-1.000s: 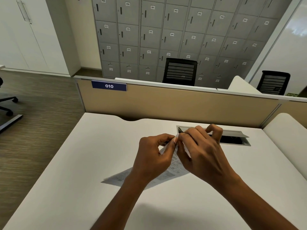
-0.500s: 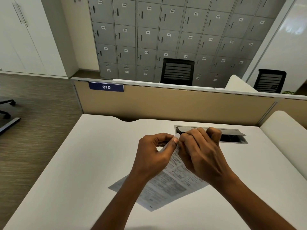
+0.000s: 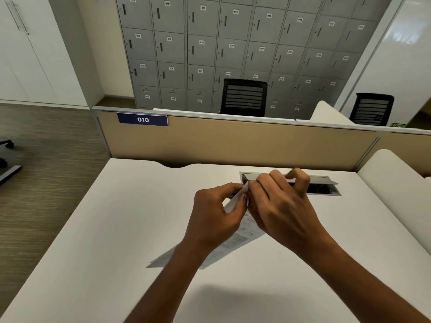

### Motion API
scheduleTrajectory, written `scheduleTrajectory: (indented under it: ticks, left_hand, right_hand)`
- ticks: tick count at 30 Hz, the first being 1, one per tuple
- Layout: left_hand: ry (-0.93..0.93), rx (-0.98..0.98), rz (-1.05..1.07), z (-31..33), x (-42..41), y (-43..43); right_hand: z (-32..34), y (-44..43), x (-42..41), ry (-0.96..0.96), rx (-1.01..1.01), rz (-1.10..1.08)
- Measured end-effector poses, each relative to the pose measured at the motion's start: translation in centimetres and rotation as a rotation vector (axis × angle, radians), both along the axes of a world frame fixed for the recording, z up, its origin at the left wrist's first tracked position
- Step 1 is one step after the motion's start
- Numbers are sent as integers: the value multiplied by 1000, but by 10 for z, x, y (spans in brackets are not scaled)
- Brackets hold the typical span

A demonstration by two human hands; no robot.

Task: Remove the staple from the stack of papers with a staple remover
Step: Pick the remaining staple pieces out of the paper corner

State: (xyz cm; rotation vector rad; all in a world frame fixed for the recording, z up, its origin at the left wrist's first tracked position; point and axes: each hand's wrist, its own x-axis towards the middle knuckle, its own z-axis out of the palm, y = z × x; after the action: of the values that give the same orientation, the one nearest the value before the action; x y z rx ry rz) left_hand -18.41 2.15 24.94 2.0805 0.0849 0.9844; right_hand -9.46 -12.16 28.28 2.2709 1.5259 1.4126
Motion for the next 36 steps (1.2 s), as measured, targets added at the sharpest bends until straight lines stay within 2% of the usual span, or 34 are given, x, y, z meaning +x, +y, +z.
scheduleTrajectory:
  ticks: [7,12,18,29,36]
  left_hand:
    - [-17,212,143,-5,5,-6]
    - [-54,328,201,-9,8,-9]
    - [-49,180,150,-2,6,-10]
    - [-20,-91,-21,1,8,-17]
    - [100,-267,-154,3,11,-13]
  right_hand:
    - [9,1,-4,157,-22,-74]
    - [8,2,-8,291,61,-118]
    - [0,-9,-8,223,142,-27]
    - [-9,-20,11,54,92,77]
    - [-12,-27,19,78,122,173]
